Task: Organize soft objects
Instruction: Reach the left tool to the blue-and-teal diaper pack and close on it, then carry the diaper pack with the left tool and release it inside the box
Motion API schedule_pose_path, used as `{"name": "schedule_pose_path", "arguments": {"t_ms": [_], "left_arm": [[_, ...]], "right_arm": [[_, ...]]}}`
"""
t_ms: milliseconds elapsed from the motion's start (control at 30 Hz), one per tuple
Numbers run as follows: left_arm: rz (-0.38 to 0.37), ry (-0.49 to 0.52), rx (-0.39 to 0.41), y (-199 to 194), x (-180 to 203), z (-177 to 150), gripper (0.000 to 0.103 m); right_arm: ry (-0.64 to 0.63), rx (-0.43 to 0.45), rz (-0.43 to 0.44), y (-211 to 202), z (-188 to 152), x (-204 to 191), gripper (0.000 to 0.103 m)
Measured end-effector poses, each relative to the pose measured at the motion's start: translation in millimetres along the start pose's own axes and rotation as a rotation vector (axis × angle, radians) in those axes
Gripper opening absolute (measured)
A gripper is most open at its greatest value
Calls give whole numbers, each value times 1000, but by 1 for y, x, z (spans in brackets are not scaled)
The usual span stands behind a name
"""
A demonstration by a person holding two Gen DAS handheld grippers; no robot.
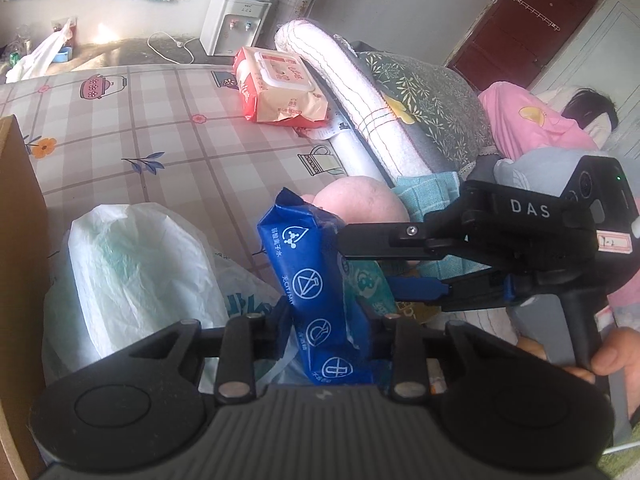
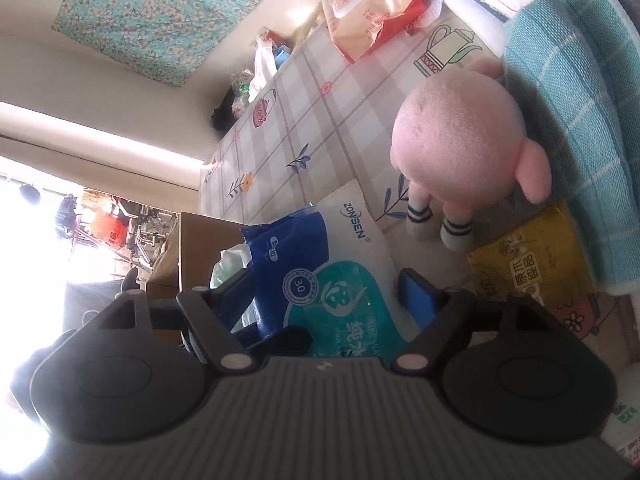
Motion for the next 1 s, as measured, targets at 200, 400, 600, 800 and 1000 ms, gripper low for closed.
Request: {"name": "schedule_pose_path", "arguments": {"t_ms": [200,400,600,800,1000], "left_arm": [[-24,4,76,-40,6,-4,33],[-43,-26,143,-84,1,-14,33],[-45,-69,232,-138,-18,-28,34],[19,-135,321,-191,-56,-47,33],[103,-218,387,-232,-107,-73,34]], "right_arm": [[-64,63,24,-40,-18,-36,80],[-114,88,60,-62,-44,-74,80],[-176,69,105,-64,-73,-123,80],[-241,5,168,-40,-107,-180,80],[-290,-101,229,5,-141,-232,80]]}}
Point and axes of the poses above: each gripper's, at about its wrist camera, not at the fingertips, and y roughly the way its jaws point, x to its right, z to its top, the point moved 5 cm from there along y, roughly the way its jaws point, and after that the axes turned 5 degrees about -y, right-handed, at the moved point
